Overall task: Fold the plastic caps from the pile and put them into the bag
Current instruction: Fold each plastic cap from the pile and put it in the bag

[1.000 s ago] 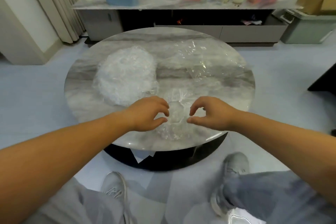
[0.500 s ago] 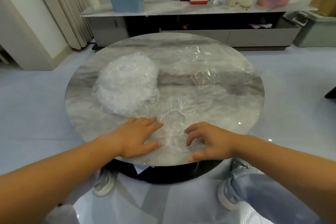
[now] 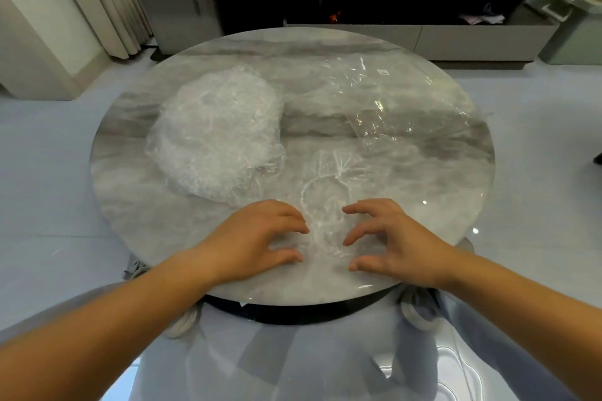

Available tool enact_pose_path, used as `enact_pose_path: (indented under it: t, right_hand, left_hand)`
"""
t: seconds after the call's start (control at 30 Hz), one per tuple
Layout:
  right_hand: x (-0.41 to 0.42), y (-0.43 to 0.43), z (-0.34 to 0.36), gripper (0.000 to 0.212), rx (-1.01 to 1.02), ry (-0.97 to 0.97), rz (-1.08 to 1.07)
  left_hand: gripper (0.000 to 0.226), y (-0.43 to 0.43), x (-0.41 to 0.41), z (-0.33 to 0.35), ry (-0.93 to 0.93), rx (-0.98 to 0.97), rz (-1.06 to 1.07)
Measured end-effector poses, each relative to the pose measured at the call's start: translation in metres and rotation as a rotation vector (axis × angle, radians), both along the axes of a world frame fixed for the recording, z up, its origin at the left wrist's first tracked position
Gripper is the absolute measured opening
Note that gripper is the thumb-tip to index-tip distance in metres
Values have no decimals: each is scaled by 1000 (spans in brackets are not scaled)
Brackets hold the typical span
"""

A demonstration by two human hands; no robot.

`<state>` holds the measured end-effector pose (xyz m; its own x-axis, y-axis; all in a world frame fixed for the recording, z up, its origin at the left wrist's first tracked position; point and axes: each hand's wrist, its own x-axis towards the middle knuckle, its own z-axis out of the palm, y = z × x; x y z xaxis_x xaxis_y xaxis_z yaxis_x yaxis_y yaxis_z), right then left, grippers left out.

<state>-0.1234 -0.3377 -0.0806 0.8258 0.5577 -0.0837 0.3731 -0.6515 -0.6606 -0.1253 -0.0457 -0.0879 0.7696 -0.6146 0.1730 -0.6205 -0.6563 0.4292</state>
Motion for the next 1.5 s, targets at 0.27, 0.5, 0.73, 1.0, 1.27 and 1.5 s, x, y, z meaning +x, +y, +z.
enact_pose_path:
  t: [0.27,0.5,0.73,1.0,1.27,1.5]
  right_hand:
    - [4,3,-13,11,6,-75,-36]
    - [5,12,-13,40,-7,-173,26]
    - [5,18,-9,7,134,-61,-64]
    - [10,25,3,15,259,187,-247]
    - [38,38,4,35,295,201,-434]
    - [47,39,-6,25,10,-85,-426]
  left_hand:
    - [30,-9,8,-4,96,-21,58]
    - [27,-8,8,2,192,-24,118]
    - [23,-3,4,7,334,-92,217]
    - [34,-10,3,7,444,-259,355]
    - [33,-24,34,10,418,-243,569]
    - [49,-29,42,4,323,-95,692]
